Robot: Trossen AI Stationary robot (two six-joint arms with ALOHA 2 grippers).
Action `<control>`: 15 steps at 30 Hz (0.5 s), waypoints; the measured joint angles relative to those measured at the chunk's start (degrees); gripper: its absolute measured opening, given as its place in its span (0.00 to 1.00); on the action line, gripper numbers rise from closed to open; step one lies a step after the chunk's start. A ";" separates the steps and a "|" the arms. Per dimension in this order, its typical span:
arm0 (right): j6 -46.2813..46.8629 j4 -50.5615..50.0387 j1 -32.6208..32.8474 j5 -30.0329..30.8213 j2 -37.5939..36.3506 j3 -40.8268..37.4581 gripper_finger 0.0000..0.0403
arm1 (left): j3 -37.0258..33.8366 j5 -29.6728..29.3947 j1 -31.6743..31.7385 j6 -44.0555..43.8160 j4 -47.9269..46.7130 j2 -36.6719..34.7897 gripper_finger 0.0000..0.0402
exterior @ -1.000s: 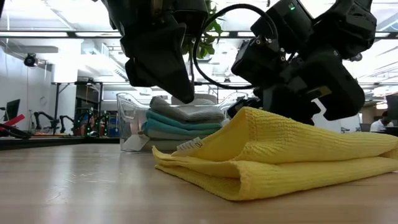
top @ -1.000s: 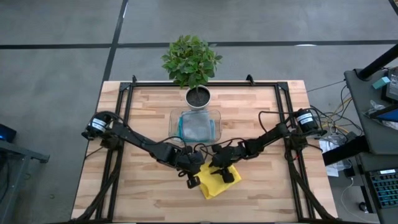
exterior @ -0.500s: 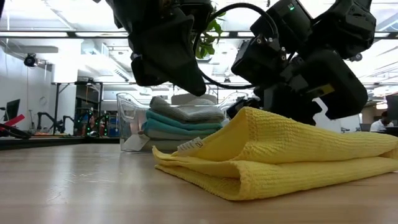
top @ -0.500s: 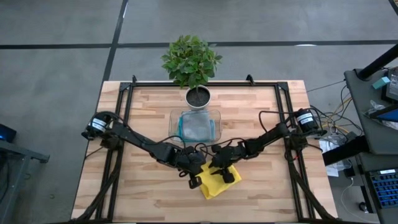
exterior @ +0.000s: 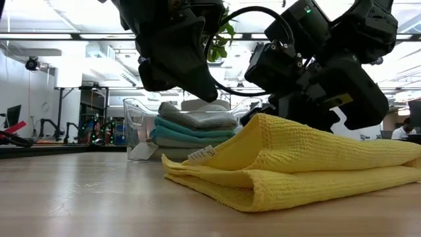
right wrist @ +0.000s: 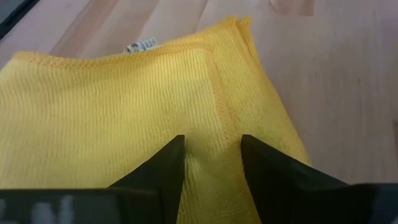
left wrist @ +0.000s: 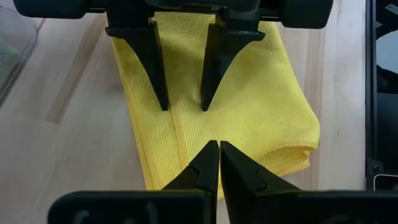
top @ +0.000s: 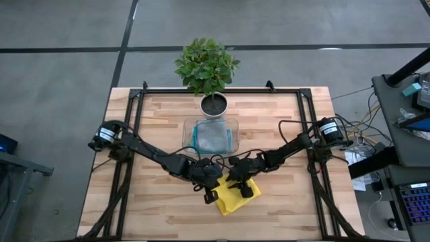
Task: Fold microfiber towels
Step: Fold the yellow microfiber cloth
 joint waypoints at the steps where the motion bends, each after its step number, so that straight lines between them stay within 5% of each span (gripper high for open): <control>1: 0.00 0.02 0.00 0.00 0.00 0.00 0.37 | 0.00 0.00 0.00 0.00 -0.02 0.00 0.00; 4: -0.15 0.00 -0.01 0.01 0.00 0.00 0.30 | 0.00 -0.04 0.00 0.00 0.00 0.00 0.00; 8: -1.63 0.04 0.00 0.00 0.00 0.00 0.07 | 0.00 -0.72 0.00 0.00 0.00 0.02 0.00; 15: -1.13 -0.13 0.02 0.00 -0.86 0.00 0.02 | 0.00 -0.85 0.00 -0.29 0.02 0.02 0.00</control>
